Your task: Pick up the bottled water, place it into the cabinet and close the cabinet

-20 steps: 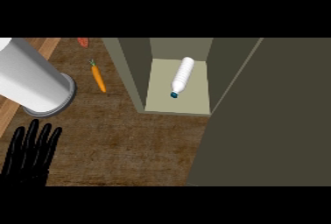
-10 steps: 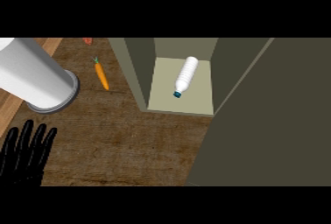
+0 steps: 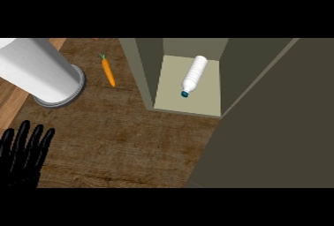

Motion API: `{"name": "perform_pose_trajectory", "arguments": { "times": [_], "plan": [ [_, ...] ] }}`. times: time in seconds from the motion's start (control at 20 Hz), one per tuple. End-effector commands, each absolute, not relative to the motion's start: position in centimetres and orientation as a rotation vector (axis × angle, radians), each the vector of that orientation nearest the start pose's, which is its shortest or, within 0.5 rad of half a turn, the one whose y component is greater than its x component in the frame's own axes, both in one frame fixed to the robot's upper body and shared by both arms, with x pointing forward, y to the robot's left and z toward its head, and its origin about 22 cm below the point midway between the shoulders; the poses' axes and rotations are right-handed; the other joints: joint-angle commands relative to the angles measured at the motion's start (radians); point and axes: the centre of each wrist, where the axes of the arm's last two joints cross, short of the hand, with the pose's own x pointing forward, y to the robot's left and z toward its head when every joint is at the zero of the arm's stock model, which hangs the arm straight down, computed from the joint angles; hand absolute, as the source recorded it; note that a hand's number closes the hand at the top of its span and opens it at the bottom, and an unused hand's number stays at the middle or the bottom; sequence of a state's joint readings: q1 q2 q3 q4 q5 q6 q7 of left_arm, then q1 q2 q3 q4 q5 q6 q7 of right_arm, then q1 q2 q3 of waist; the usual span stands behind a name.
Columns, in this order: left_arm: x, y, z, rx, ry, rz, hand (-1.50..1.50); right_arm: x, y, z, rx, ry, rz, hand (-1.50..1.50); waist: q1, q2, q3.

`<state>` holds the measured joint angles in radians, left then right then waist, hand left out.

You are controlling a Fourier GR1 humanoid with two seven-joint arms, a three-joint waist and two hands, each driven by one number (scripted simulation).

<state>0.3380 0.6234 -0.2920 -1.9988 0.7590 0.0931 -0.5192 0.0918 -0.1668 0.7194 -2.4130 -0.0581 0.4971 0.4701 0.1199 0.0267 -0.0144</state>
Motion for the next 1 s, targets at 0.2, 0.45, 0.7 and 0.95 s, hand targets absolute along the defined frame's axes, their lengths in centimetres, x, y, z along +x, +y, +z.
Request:
{"name": "perform_pose_trajectory", "arguments": {
  "times": [0.2,0.45,0.7,0.95],
  "plan": [
    [15.3,27.9,6.2,-0.436,-1.927,0.086,-1.50,12.8,-9.2,12.5,1.099,-1.315,0.929,1.50,0.057,0.028,-0.001],
    [15.2,28.4,6.5,-0.409,-1.934,0.096,-1.50,14.7,-11.3,12.8,1.023,-1.412,0.665,1.50,0.016,0.014,0.004],
    [15.0,29.0,5.9,-0.374,-1.924,0.117,-1.50,15.4,-13.5,12.8,0.880,-1.508,0.491,1.50,-0.019,0.010,0.003],
    [14.6,29.2,5.8,-0.389,-1.907,0.108,-1.50,17.2,-14.5,12.2,0.795,-1.528,0.347,1.50,0.000,0.014,0.005]
  ]
}}
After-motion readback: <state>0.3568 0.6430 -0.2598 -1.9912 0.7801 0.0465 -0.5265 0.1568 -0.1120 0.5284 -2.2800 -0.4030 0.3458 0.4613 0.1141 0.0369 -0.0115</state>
